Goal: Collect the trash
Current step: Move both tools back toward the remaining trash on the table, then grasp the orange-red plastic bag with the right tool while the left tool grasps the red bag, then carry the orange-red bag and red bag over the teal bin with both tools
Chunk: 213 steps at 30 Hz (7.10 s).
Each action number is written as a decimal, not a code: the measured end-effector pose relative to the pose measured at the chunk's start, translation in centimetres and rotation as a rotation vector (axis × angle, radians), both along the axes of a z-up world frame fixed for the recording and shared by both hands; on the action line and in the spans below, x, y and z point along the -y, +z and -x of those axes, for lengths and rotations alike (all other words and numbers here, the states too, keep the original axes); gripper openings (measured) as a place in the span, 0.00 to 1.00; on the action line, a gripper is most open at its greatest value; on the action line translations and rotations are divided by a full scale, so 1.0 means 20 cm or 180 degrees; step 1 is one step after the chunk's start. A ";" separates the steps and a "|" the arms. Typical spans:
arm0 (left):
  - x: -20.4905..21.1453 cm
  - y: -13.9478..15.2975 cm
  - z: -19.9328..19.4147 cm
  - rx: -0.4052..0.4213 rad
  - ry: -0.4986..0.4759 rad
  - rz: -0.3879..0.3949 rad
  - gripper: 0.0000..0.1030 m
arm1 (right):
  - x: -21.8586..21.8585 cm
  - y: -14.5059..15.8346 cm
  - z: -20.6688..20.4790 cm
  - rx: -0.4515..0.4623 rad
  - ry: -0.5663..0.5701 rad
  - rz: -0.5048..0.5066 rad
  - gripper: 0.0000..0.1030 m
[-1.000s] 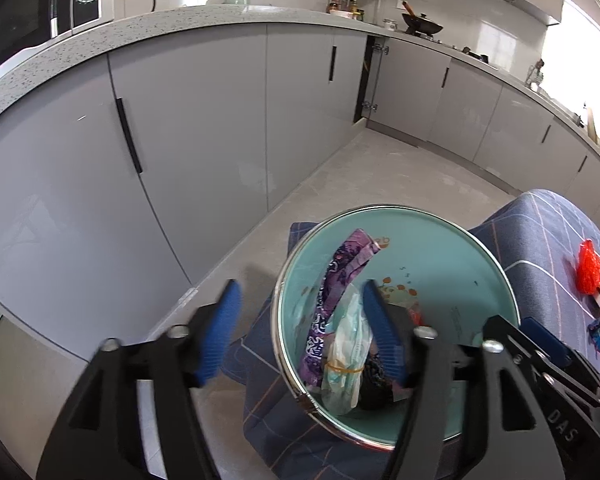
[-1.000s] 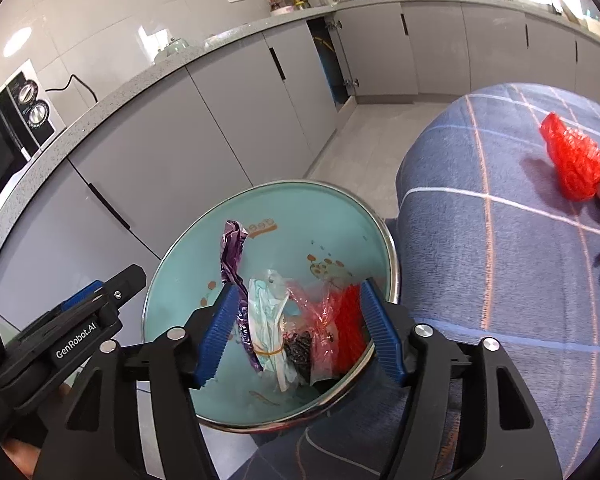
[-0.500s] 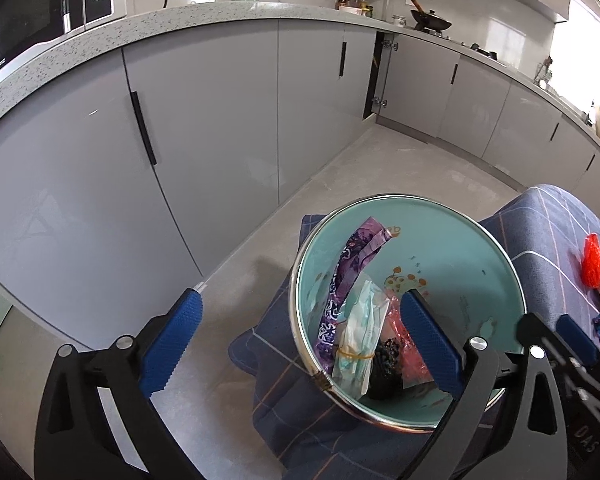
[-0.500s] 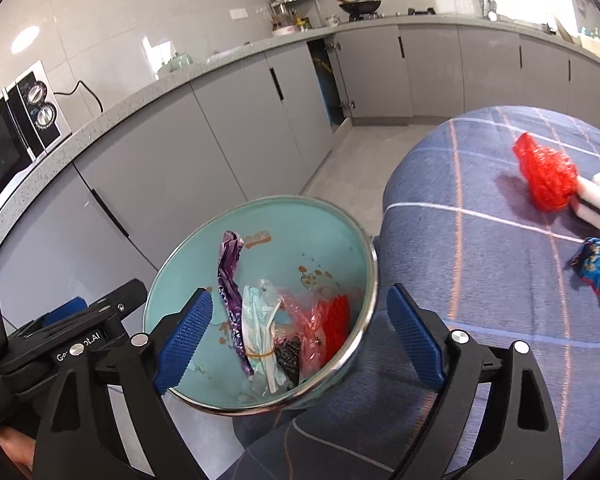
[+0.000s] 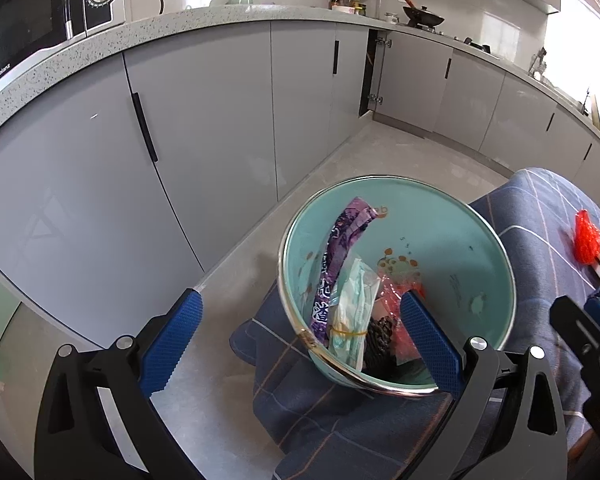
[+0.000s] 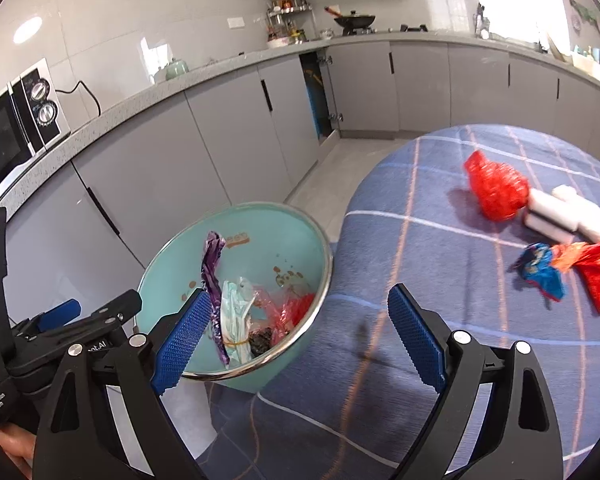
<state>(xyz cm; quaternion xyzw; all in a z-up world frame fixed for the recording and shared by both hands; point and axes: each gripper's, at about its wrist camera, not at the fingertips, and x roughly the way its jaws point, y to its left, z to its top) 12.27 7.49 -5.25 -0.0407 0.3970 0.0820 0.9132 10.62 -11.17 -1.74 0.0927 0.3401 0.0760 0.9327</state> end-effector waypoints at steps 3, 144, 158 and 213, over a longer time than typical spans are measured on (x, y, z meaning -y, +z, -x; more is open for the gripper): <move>0.04 0.02 0.01 0.0032 -0.0043 0.0017 0.94 | 0.03 0.03 0.04 0.0090 -0.0054 0.0036 0.86; 0.21 0.30 0.06 0.0489 -0.0704 0.0289 0.18 | 0.31 0.38 0.19 0.0379 -0.0319 -0.0119 0.15; 0.07 0.27 0.03 0.0452 -0.0522 0.0313 0.18 | 0.08 0.38 0.09 0.0366 0.0013 -0.0095 0.15; 0.13 -0.13 -0.31 -0.0156 -0.0634 0.0503 0.18 | -0.09 0.02 -0.25 -0.0183 0.0185 0.0438 0.15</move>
